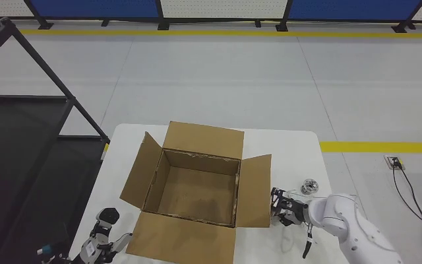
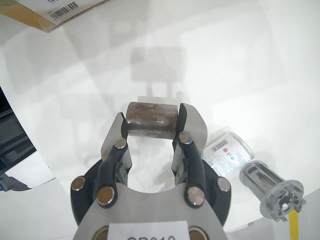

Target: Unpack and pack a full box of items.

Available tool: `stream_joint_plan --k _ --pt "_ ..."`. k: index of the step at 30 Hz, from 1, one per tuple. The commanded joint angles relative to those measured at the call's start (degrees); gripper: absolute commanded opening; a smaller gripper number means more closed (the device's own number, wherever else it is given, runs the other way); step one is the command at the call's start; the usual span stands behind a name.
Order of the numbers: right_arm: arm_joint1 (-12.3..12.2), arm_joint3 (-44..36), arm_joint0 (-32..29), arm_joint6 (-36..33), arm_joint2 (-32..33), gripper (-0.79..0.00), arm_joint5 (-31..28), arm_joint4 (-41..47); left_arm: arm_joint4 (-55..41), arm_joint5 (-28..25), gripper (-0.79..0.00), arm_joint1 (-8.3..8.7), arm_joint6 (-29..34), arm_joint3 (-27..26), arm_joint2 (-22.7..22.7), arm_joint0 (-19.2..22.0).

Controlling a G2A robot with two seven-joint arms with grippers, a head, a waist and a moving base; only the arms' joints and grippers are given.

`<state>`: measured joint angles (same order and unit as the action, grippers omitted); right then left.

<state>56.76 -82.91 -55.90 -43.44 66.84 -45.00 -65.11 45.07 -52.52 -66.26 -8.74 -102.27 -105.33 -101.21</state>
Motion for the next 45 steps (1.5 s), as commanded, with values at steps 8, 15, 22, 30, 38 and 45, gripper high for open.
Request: stream_joint_plan --k 8,15,22,30,38,45 --pt "-2.5 -8.6 -9.1 1.5 10.6 -0.520 2.4 -1.4 0.2 0.0 0.000 0.05 0.2 -0.2 0.2 0.2" --pt "-4.3 -15.9 -20.3 2.7 23.5 -0.785 6.5 0.0 0.9 0.2 0.000 0.02 0.5 -0.9 1.1 0.2" --pt "-4.7 -15.0 -22.5 1.1 26.4 -0.785 8.8 2.0 1.4 0.6 0.000 0.01 0.3 -1.3 1.5 0.0" --pt "-4.2 -7.5 -15.8 0.4 20.8 -0.785 10.4 0.6 1.9 1.0 0.000 0.01 -0.4 -1.7 1.1 -0.7" --pt "-3.4 -0.5 -8.5 -3.4 14.9 -0.785 14.3 -0.9 2.3 1.0 0.000 0.01 -1.2 -2.0 0.5 -1.5" --pt "-3.0 2.8 -5.5 -4.0 12.5 -0.656 14.1 -0.5 2.6 1.4 0.000 0.00 -1.5 -2.1 0.4 -1.8"
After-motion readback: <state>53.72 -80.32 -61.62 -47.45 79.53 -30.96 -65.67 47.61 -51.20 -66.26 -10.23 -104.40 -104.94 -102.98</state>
